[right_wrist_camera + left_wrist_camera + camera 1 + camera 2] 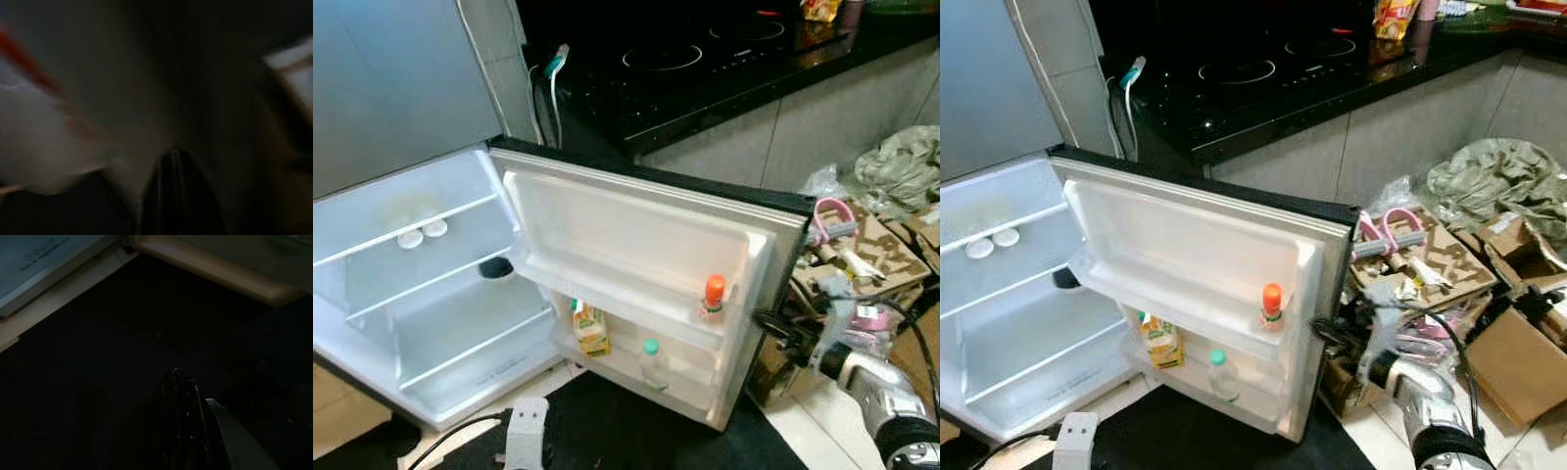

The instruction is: Restocking fridge

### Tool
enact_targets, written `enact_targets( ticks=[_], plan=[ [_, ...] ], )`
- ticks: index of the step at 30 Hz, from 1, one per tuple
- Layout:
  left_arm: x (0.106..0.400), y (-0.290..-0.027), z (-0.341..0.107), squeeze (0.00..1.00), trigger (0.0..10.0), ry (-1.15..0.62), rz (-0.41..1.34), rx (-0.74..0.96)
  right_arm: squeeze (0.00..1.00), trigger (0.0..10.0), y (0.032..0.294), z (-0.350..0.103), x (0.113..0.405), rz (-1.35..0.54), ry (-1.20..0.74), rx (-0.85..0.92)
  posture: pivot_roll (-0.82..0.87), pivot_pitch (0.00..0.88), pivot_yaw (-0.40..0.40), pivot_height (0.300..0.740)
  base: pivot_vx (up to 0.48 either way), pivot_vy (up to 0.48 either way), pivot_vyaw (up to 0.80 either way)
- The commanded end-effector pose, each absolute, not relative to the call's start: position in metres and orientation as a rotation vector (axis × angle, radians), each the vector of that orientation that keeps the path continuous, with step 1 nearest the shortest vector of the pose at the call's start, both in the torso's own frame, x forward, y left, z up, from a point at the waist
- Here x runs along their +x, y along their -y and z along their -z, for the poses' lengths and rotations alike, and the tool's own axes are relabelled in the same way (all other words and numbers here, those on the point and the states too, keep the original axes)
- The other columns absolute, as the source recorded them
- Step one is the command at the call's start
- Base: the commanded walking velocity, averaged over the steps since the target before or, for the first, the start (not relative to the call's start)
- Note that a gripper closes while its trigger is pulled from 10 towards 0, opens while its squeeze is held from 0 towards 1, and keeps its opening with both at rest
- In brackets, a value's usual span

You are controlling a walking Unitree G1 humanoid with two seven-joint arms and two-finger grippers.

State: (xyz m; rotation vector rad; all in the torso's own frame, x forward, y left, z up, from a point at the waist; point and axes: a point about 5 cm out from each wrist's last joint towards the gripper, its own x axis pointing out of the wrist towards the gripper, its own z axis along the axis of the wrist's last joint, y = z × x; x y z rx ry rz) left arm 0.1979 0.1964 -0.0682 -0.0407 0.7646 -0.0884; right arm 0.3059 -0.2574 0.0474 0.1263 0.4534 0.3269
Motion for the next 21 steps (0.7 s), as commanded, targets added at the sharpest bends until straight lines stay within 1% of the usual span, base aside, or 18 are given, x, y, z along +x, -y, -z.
enact_targets(
  ticks=[1,3,5,6,7,10,11,12,14,16,19,20,21],
  plan=[
    [0.189,-0.205,0.072,0.0,10.0,-0.804,0.075,-0.013,0.0,10.0,0.271,-0.042,0.3,-0.195,-0.479,0.078,-0.07,0.108,0.078,0.726,0.0,0.0,0.0],
    [0.187,-0.207,0.073,0.0,10.0,-0.81,0.072,-0.009,0.0,10.0,0.279,-0.04,0.298,-0.091,-0.504,-0.006,-0.07,0.11,0.078,0.726,0.0,0.0,0.0],
    [0.186,-0.208,0.073,0.0,10.0,-0.813,0.07,-0.007,0.0,10.0,0.282,-0.041,0.298,-0.037,-0.504,-0.077,-0.07,0.11,0.079,0.726,0.0,0.0,0.0],
    [0.186,-0.208,0.073,0.0,10.0,-0.813,0.07,-0.007,0.0,10.0,0.282,-0.041,0.298,-0.037,-0.504,-0.077,-0.07,0.11,0.079,0.726,0.0,0.0,0.0],
    [0.185,-0.209,0.074,0.0,10.0,-0.816,0.07,-0.004,0.0,10.0,0.282,-0.043,0.301,0.012,-0.488,-0.129,-0.07,0.112,0.08,0.726,0.0,0.0,0.0],
    [0.184,-0.209,0.074,0.0,10.0,-0.816,0.07,-0.003,0.0,10.0,0.281,-0.045,0.304,0.036,-0.471,-0.146,-0.07,0.112,0.08,0.726,0.0,0.0,0.0],
    [0.184,-0.21,0.074,0.0,10.0,-0.816,0.071,-0.001,0.0,10.0,0.283,-0.052,0.312,0.139,-0.433,-0.172,-0.06,0.113,0.083,0.726,0.0,0.0,0.0],
    [0.184,-0.21,0.074,0.0,10.0,-0.816,0.071,-0.001,0.0,10.0,0.283,-0.052,0.312,0.139,-0.433,-0.172,-0.06,0.113,0.083,0.726,0.0,0.0,0.0],
    [0.184,-0.211,0.073,0.0,10.0,-0.815,0.071,0.002,0.0,10.0,0.285,-0.066,0.323,0.266,-0.377,-0.205,-0.06,0.119,0.085,0.726,0.0,0.0,0.0],
    [0.184,-0.213,0.073,0.0,10.0,-0.814,0.069,0.007,0.0,10.0,0.285,-0.08,0.333,0.353,-0.324,-0.23,-0.06,0.127,0.089,0.726,0.0,0.0,0.0],
    [0.185,-0.214,0.073,0.0,10.0,-0.812,0.067,0.013,0.0,10.0,0.279,-0.102,0.349,0.429,-0.254,-0.234,-0.06,0.129,0.088,0.726,0.0,0.0,0.0],
    [0.185,-0.214,0.072,0.0,10.0,-0.812,0.065,0.013,0.0,10.0,0.273,-0.109,0.355,0.432,-0.232,-0.218,-0.05,0.132,0.083,0.726,0.0,0.0,0.0],
    [0.185,-0.214,0.072,0.0,10.0,-0.812,0.065,0.013,0.0,10.0,0.273,-0.109,0.355,0.432,-0.232,-0.218,-0.05,0.132,0.083,0.726,0.0,0.0,0.0]
  ],
)
